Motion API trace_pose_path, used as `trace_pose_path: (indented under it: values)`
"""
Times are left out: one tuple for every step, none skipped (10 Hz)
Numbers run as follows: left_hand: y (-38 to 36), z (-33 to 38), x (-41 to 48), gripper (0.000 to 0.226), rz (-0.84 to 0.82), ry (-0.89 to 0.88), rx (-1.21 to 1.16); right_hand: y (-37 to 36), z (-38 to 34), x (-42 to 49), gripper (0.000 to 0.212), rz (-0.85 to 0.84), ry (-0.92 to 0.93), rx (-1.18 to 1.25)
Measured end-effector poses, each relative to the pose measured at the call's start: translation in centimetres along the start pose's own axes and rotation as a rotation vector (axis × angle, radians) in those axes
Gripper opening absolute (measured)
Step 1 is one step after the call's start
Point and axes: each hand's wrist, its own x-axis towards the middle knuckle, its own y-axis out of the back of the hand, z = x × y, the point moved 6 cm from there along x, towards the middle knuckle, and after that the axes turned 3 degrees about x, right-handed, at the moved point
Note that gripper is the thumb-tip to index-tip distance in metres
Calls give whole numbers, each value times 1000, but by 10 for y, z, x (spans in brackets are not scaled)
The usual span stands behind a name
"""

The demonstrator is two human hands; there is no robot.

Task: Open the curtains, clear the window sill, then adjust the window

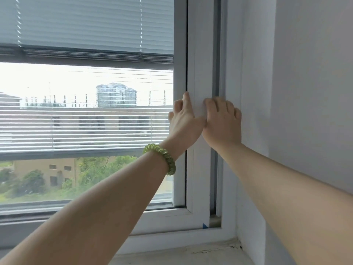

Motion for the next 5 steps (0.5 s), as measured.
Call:
trace_pose_path:
  values:
    - [1,-2,0,85,-22,-3,-10,-1,0,-2,46,-21,-12,-1]
    - [5,-2,1,86,-45,3,-12,-1,-5,-6,46,-49,-33,46]
    - [8,-2,-1,87,-99,9,-6,1,-13,-10,46,-47,-8,83]
    - [14,-1,-10,85,-153,2,-63,1,-22,-13,48,-44,13,127]
    - [17,2,-25,81,-70,-15,-51,-2,-23,-21,48,-57,-1,195]
